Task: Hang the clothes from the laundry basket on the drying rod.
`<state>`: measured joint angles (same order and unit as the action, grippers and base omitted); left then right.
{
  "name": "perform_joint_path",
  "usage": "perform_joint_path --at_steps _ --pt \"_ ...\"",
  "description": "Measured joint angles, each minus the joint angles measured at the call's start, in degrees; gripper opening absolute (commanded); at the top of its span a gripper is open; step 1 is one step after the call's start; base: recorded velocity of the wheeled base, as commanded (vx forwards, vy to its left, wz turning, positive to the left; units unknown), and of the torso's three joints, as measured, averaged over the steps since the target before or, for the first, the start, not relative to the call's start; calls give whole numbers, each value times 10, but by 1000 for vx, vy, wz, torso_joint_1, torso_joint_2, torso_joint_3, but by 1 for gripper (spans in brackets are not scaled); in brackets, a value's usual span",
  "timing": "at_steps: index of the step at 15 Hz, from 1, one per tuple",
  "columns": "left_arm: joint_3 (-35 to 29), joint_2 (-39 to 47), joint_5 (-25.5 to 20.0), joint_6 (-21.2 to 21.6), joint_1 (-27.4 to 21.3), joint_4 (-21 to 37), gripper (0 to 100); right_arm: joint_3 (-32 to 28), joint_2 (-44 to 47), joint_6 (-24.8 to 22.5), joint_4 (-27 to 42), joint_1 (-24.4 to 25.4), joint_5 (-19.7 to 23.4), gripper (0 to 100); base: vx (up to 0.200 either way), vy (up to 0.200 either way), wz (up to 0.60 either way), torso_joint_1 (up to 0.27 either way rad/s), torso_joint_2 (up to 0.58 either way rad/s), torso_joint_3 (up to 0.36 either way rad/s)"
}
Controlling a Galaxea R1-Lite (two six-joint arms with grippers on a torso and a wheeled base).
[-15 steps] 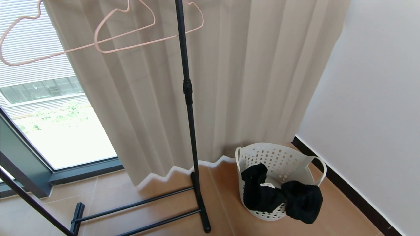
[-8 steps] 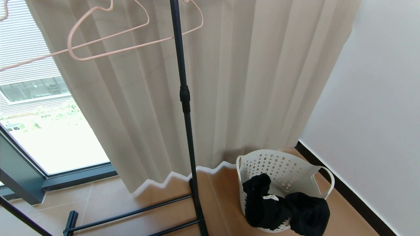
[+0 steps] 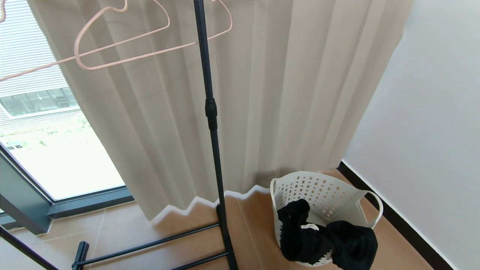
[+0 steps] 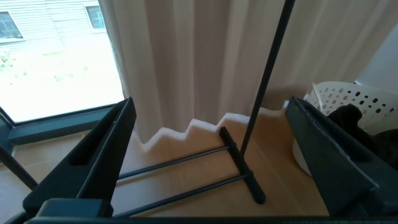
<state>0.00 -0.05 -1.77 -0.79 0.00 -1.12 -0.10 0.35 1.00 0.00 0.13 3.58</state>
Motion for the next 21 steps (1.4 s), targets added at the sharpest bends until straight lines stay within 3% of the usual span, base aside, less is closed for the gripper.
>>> perform_joint_path --at_steps 21 --pt "0 0 0 -3 0 0 100 0 0 2 -1 0 -4 100 0 0 0 5 3 -191"
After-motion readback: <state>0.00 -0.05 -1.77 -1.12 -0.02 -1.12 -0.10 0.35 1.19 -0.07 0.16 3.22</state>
